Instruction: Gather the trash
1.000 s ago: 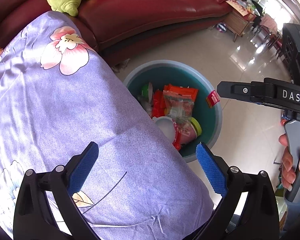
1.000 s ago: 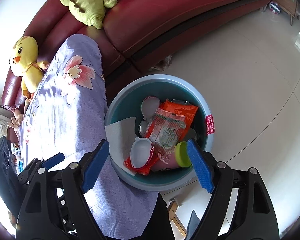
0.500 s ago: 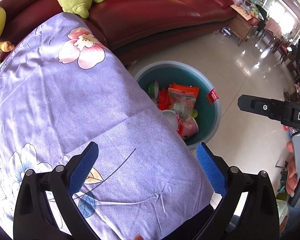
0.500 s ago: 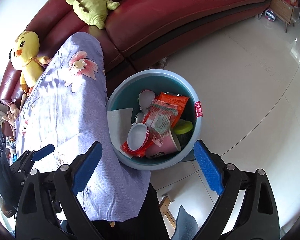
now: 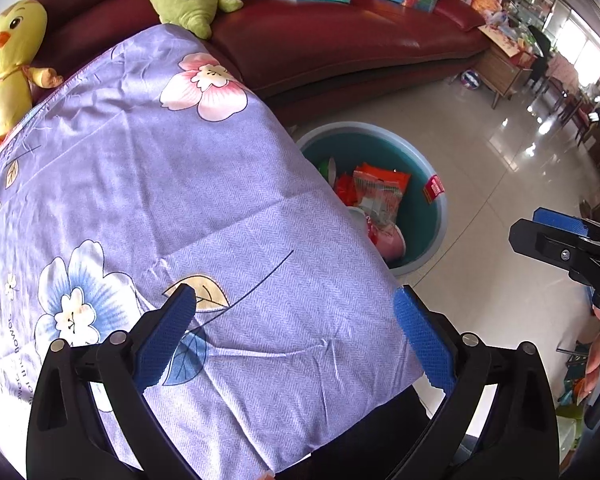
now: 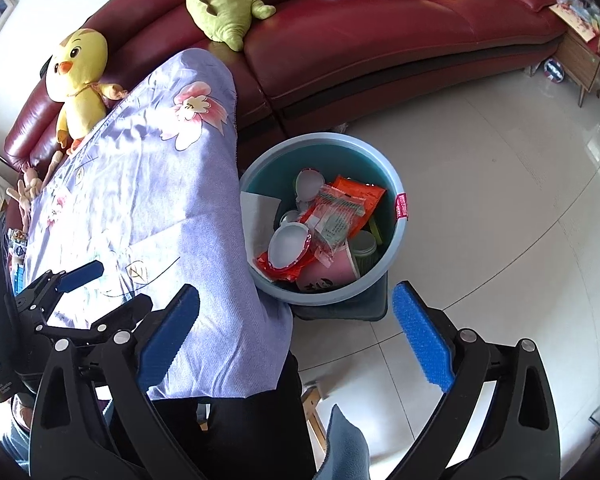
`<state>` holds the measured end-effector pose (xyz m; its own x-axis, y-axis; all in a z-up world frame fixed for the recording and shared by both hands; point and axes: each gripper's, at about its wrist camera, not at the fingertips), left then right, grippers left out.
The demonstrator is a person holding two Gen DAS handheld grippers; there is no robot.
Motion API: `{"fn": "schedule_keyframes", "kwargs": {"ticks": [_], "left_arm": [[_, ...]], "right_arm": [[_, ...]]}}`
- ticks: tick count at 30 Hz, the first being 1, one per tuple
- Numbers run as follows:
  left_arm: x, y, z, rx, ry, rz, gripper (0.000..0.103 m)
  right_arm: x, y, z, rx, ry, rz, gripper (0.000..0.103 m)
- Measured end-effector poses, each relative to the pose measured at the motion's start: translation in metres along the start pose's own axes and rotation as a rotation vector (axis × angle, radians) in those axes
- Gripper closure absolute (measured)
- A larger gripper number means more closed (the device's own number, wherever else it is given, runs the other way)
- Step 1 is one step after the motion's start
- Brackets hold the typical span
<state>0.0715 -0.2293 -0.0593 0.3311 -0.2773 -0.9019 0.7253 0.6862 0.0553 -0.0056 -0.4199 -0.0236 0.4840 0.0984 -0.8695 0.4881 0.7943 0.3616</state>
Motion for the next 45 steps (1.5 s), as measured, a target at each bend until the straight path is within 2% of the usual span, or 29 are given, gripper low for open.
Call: {"fn": "schedule_keyframes", "kwargs": {"ticks": [12,20,37,41,45], "left_arm": [[-0.024,-0.006,-0.019,-0.018,-0.018,0.04,0.004],[-0.03,-0.009,-0.025,-0.017,-0.018,0.061,0.004],[-0.022,0.0,-0.033,-0.057,-0.008,0.064,0.004],[-0.02,-0.001,-0.034,-0.047,-0.008,0.09,0.004],[-0.016,-0.001,-0.035,-0.049,0.001,0.071,0.004]], "right_arm": [[-0.018,-0.001,-0.028,-0.052,-0.03,-0.015,0.01],[-0.026,-0.008,-0.034,-0.052,-0.052,-0.02,0.01],[-0.015,-0.006,-0.038,-0.064,-0.037,-0.03,0.01],[-0.01,-0.008,-0.039,-0.057,-0.029,-0.033,0.01],[-0.007,-0.007,-0.039,-0.061,-0.03,-0.043,0.01]]}}
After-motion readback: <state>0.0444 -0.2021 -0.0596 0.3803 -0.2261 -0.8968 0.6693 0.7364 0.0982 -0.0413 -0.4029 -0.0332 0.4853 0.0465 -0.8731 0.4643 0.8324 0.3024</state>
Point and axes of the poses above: each gripper's, at about its wrist camera, not at the fingertips, and x roughly the way its jaws point, y to its left, z to its top, and after that the axes turned 15 degrees about x, right-handed
